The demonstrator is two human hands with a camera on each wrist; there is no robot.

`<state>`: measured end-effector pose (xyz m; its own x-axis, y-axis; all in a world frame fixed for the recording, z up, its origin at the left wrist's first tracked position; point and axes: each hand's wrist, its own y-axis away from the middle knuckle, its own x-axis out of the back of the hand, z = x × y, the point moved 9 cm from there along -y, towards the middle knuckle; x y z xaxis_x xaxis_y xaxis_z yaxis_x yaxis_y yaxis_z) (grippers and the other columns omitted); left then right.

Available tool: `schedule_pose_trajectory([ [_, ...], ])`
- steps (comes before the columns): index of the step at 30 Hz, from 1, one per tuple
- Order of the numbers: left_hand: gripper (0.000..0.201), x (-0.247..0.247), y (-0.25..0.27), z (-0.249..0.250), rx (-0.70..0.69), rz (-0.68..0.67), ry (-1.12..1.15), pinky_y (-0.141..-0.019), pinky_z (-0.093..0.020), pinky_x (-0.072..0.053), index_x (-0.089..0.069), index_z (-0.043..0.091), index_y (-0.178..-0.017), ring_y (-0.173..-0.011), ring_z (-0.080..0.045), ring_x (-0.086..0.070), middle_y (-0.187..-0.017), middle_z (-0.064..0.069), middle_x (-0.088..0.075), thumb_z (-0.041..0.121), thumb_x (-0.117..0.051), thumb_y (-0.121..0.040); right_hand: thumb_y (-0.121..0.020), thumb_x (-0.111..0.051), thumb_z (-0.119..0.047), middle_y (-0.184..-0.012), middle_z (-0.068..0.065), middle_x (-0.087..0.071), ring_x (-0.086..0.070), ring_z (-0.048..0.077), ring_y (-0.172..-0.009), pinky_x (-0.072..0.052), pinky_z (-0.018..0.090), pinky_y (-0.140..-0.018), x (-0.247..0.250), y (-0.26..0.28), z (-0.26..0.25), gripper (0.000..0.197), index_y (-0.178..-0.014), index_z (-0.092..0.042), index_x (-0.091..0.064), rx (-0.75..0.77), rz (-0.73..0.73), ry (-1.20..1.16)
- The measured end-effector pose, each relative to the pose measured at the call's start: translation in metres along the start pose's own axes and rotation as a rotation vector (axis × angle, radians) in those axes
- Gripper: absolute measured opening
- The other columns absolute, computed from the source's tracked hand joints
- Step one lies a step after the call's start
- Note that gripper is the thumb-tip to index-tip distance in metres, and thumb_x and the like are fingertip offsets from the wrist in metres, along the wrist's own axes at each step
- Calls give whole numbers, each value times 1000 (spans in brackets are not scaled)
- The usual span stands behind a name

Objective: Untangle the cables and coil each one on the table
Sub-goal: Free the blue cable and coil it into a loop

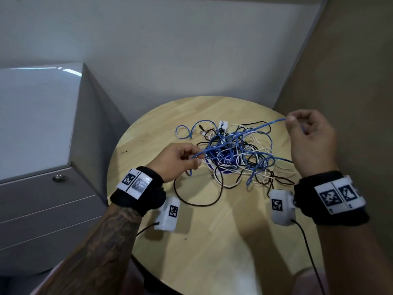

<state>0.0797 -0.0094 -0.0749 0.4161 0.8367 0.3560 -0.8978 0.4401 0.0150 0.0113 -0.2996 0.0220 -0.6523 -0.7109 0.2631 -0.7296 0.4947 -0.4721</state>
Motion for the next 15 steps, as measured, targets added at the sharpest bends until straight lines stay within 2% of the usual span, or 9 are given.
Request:
schedule_pose_trajectory([
  [2, 6, 2, -3, -4, 12, 3, -52, -64, -28, -47, -72, 10, -89, -59, -11, -54, -61, 6, -61, 12, -66, -91, -95, -61, -31, -70, -13, -59, -46, -2, -55, -38, 25, -62, -4, 2, 5, 9, -90, -28, -67, 5, -19, 44],
  [4, 11, 10, -6, -9, 39, 65, -138, -68, -32, -48, -73, 14, -85, -57, -14, -54, -61, 5, -64, 20, -66, -92, -97, -61, -30, -74, -11, -63, -51, -2, -62, -43, 25, -67, -6, 3, 9, 10, -92, -26, -69, 5, -32, 107],
  [6, 13, 24, -8, -14, 63, 185, -271, -73, -34, -52, -72, 21, -81, -64, -19, -62, -67, 3, -69, 24, -65, -91, -97, -60, -33, -83, -6, -68, -59, 8, -76, -51, 33, -76, -10, 4, 11, 13, -94, -25, -70, 13, -47, 161],
  [8, 12, 42, -7, -16, 91, 335, -426, -74, -33, -52, -69, 26, -81, -72, -19, -64, -76, 3, -69, 22, -63, -89, -98, -60, -33, -89, -3, -70, -64, 16, -86, -52, 36, -81, -13, 7, 11, 15, -96, -23, -71, 30, -71, 221],
  [10, 19, 62, -3, -18, 114, 461, -517, -74, -31, -50, -69, 29, -85, -78, -21, -61, -88, 1, -66, 13, -59, -86, -99, -58, -33, -88, -3, -68, -63, 19, -88, -50, 36, -80, -9, 6, 9, 15, -96, -24, -69, 50, -50, 269],
  [11, 23, 72, -2, -22, 128, 506, -491, -73, -30, -48, -69, 28, -83, -77, -21, -60, -89, 0, -65, 8, -56, -85, -99, -57, -33, -86, -4, -66, -62, 19, -86, -50, 38, -79, -3, 4, 11, 14, -94, -25, -68, 46, -23, 278],
  [13, 27, 85, -1, -29, 142, 528, -244, -64, -29, -47, -69, 26, -82, -68, -18, -61, -80, -1, -66, 3, -54, -86, -97, -57, -35, -80, -5, -63, -59, 18, -81, -50, 39, -78, 8, -3, 18, 13, -92, -26, -65, 13, -5, 258],
  [15, 26, 84, 2, -30, 158, 502, 52, -58, -31, -50, -65, 21, -104, -63, -15, -64, -81, -3, -70, 3, -50, -92, -94, -57, -37, -77, -6, -63, -61, 20, -81, -51, 40, -80, 5, -5, 28, 14, -91, -27, -65, -20, -73, 268],
])
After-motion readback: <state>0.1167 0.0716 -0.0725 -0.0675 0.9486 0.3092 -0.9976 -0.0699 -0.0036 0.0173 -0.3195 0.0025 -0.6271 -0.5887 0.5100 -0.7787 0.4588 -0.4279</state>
